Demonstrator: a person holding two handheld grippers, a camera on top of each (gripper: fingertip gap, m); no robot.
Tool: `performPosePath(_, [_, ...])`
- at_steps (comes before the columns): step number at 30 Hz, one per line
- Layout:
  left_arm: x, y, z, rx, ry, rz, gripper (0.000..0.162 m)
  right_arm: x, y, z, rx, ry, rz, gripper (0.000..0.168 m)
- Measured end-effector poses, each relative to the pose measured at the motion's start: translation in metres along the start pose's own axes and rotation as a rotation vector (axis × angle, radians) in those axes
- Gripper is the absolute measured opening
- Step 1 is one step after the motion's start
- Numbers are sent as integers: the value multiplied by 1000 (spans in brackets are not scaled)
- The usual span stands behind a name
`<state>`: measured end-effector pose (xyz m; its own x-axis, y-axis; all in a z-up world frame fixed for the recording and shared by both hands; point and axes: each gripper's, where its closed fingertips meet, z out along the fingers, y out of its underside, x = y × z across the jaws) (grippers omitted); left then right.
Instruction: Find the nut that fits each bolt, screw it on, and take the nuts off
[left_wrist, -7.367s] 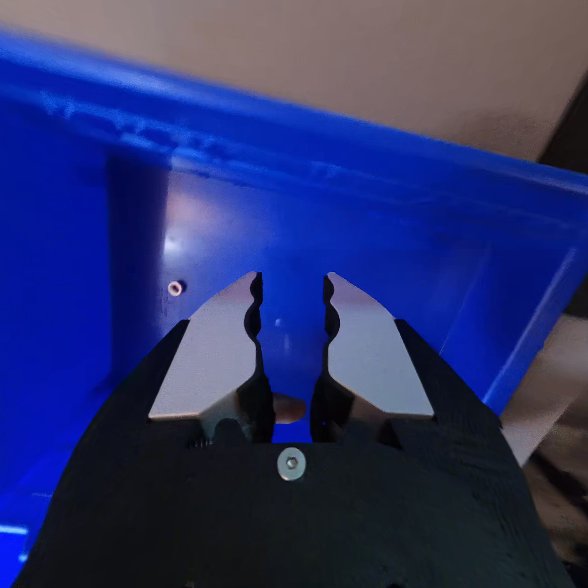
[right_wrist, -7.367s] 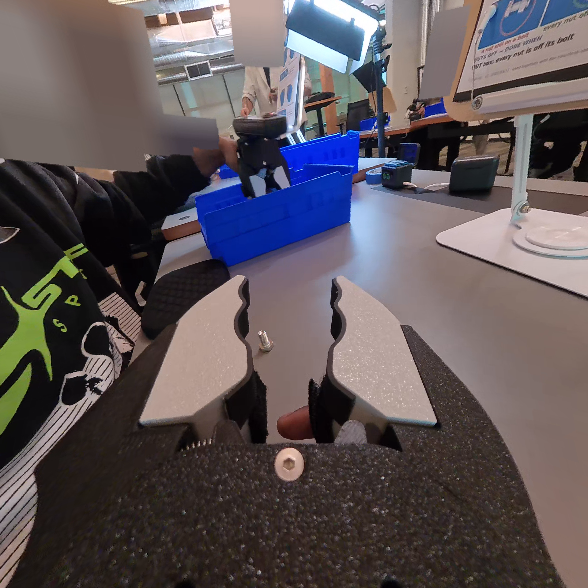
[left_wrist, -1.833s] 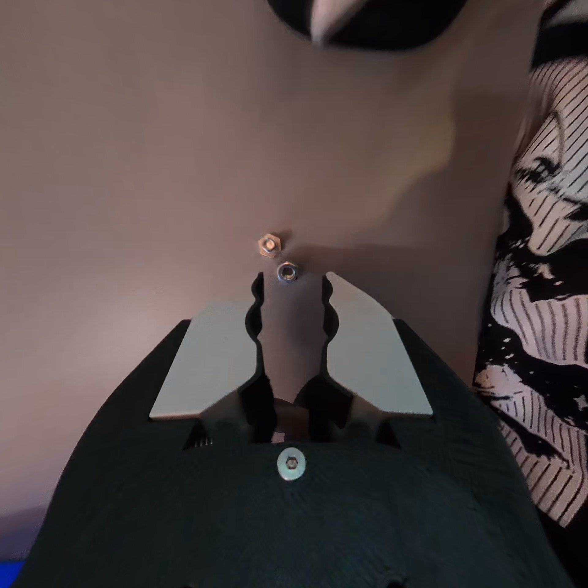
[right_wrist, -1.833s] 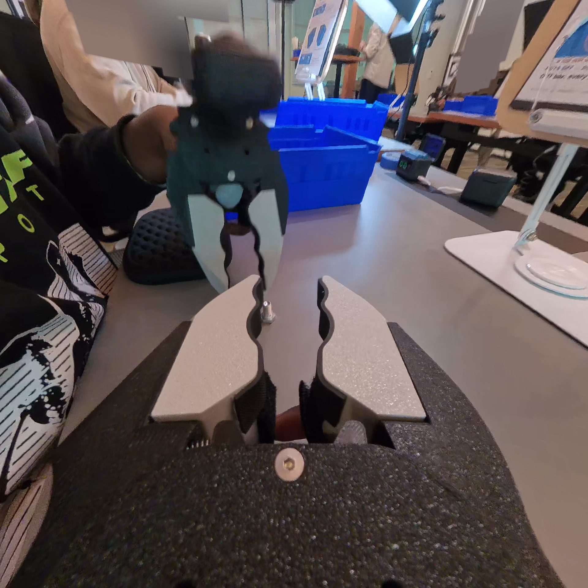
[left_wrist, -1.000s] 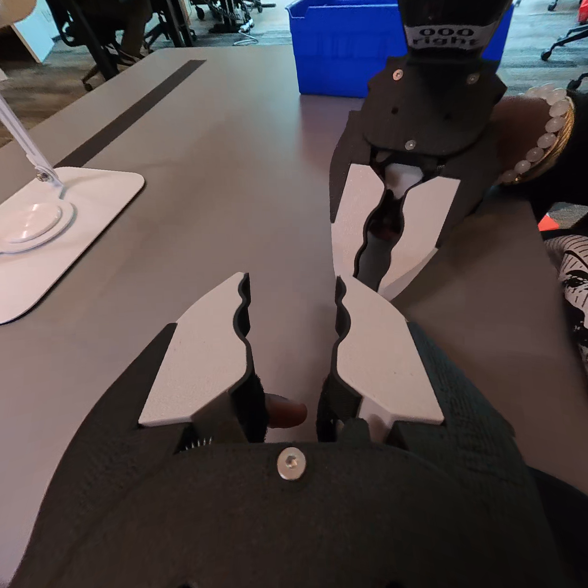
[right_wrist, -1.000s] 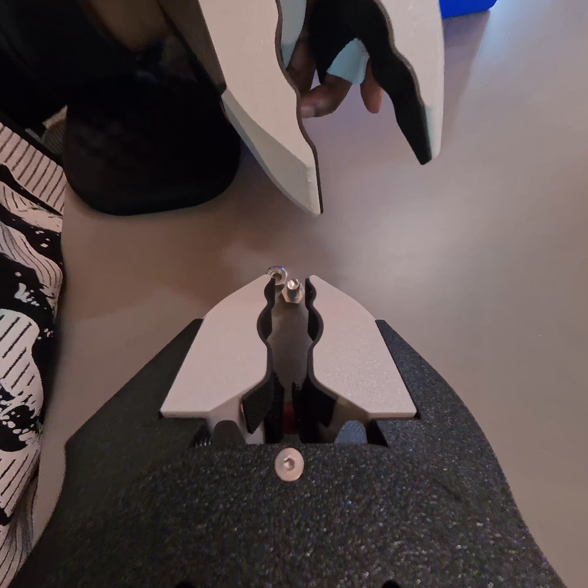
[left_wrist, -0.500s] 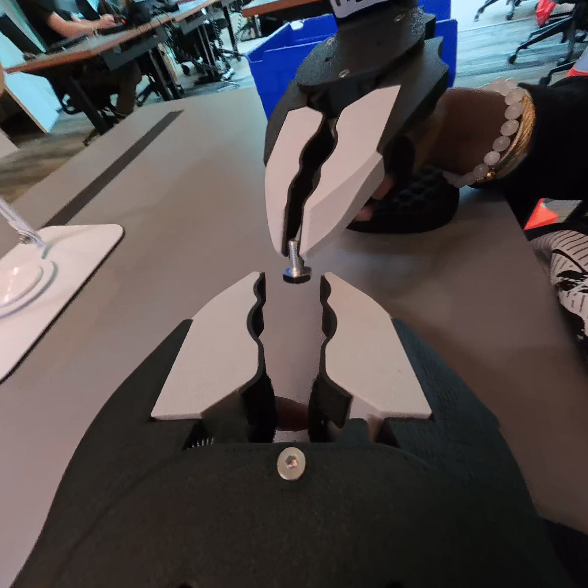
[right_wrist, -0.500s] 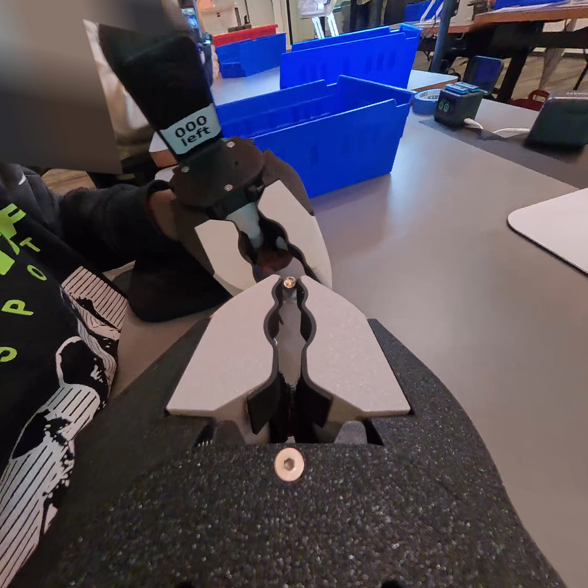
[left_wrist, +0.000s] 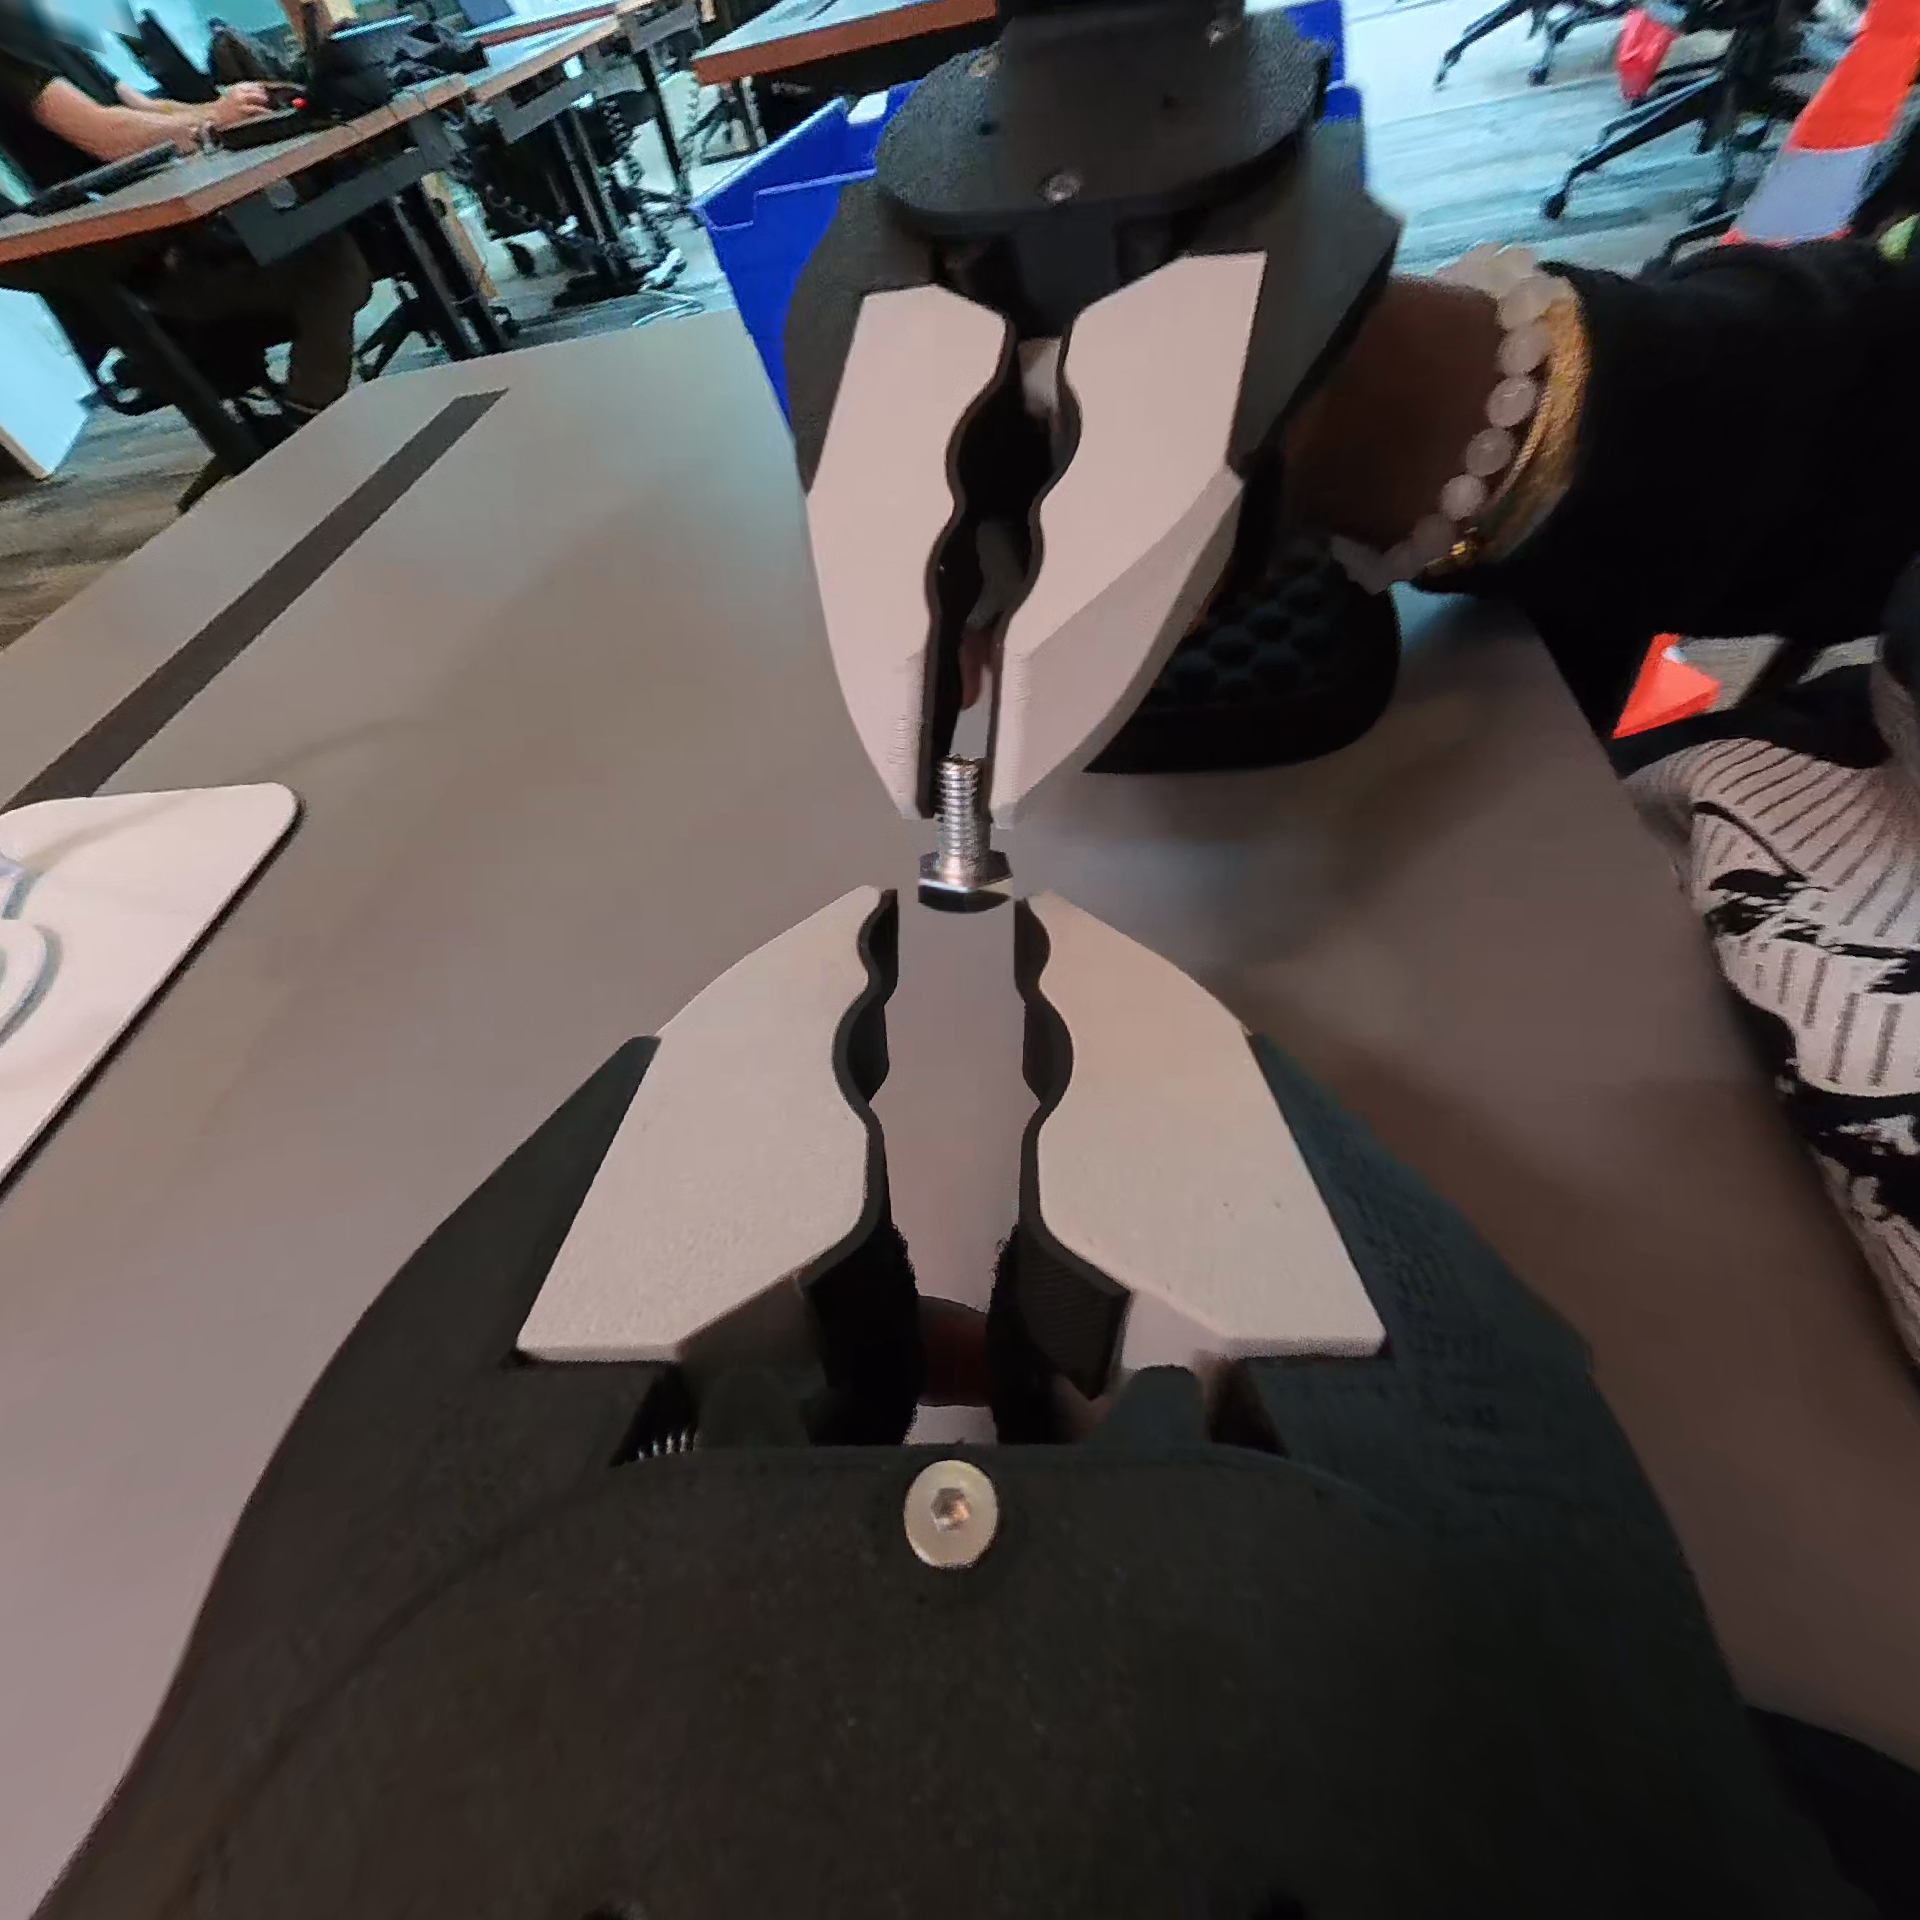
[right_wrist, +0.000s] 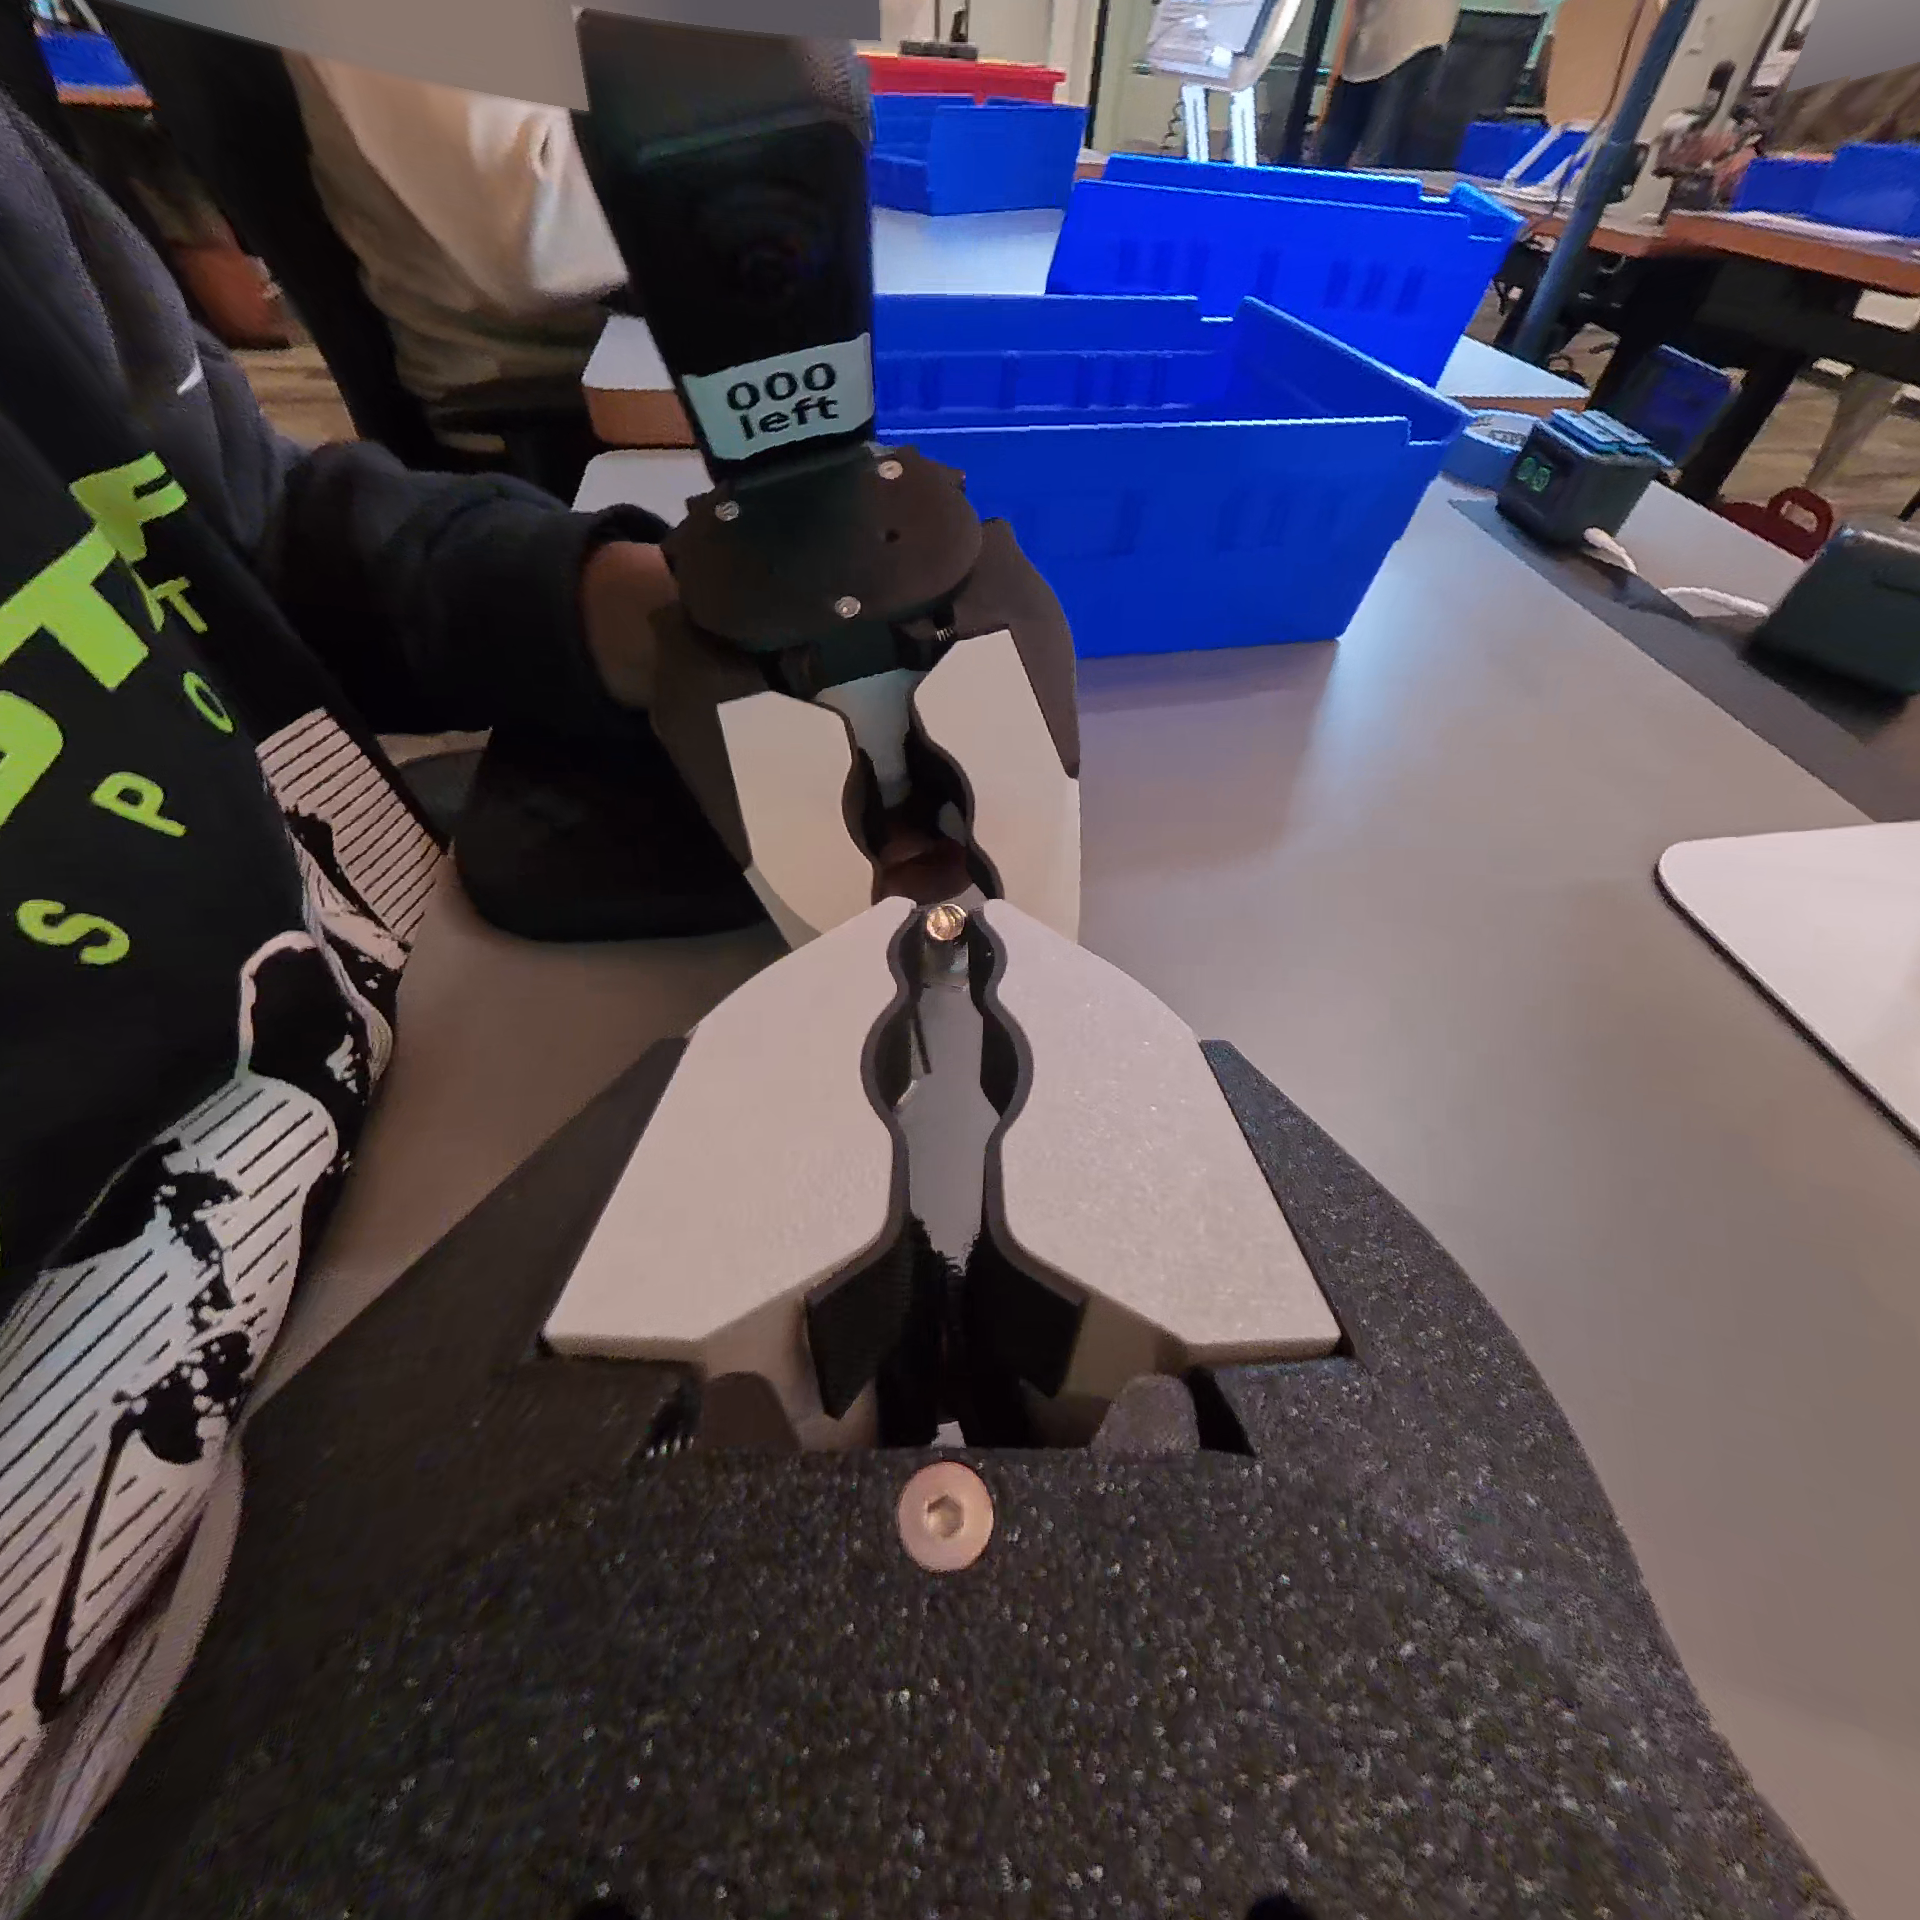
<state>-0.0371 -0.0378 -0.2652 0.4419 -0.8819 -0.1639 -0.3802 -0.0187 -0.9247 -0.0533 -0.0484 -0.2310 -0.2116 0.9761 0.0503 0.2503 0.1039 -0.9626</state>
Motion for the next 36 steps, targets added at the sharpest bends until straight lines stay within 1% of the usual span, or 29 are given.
performPosePath(2, [5, -4, 0, 23, 33, -12, 21, -1, 1, 0, -7, -7, -11, 8])
performPosePath(12, [-2, -5, -1, 26, -21, 12, 18, 3, -1, 2, 14, 12, 63, 8])
performPosePath(20, [-2, -4, -2, 21, -21, 15, 16, 4, -2, 1, 26, 10, 79, 8])
performPosePath(26, [-5, -6, -4, 33, -28, -11, 16, 6, -5, 2, 38, 13, 101, 8])
performPosePath(28, [-6, -4, -5, 18, -24, -34, 15, 9, -3, 3, 30, 27, 126, 8])
performPosePath(29, [-12, -1, -6, -3, -50, -51, 15, 13, -1, 3, 23, 50, 148, 11])
performPosePath(31, [-35, 7, -14, -45, -174, -83, 15, 19, 7, 2, -11, 90, 204, 28])
performPosePath(32, [-47, 10, -20, -48, -239, -115, 15, 17, 16, 2, -59, 91, 231, 31])
performPosePath(34, [-66, 9, -33, -17, -325, -186, 15, 5, 40, 9, -207, 63, 238, 32])
performPosePath(36, [-72, 8, -40, 8, -339, -226, 15, -9, 61, 20, -351, 39, 173, 31])
